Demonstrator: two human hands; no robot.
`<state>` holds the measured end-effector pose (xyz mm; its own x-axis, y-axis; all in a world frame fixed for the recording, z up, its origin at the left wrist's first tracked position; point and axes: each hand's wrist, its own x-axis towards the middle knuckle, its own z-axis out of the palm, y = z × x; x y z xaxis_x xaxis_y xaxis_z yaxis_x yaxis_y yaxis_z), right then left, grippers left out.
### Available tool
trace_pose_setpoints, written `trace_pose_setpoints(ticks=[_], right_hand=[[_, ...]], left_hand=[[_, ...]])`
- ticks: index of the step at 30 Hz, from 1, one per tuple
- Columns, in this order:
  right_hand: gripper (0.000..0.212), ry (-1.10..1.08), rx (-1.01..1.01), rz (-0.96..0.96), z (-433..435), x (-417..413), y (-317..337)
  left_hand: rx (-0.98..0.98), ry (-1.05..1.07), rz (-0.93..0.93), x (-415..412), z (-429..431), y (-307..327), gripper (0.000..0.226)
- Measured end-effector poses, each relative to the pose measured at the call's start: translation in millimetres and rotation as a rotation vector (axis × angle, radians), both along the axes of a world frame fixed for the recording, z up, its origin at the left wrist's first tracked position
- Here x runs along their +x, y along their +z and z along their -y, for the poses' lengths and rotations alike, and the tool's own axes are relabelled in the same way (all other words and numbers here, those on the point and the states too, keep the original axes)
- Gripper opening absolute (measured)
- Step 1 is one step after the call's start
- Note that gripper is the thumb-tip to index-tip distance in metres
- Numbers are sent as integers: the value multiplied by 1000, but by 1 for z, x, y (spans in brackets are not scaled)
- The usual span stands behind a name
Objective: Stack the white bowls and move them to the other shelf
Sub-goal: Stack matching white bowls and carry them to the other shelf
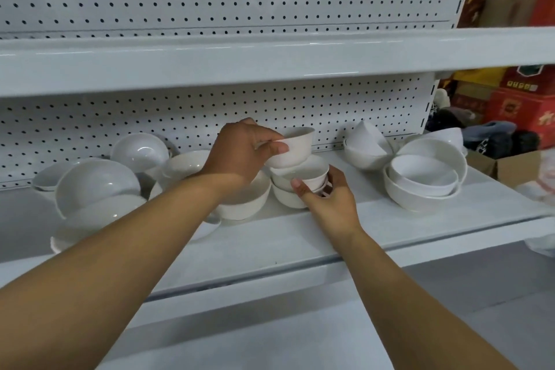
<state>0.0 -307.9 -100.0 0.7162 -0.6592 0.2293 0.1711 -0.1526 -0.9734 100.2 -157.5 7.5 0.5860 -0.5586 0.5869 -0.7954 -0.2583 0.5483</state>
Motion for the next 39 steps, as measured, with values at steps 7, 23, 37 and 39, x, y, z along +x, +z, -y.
trace_pose_setpoints(ticks=[7,23,37,39], right_hand=[[60,15,20,31,4,-1,-2],[56,43,64,75,7,-1,-4],[54,45,40,80,10,0,-8],[55,46,36,75,11,1,-9]], left_hand=[[17,14,12,8,17,-25,11],[155,-13,82,-3,21,-34,25],[48,5,-56,-10,24,-56,19],[33,14,-92,-11,25,-57,19]])
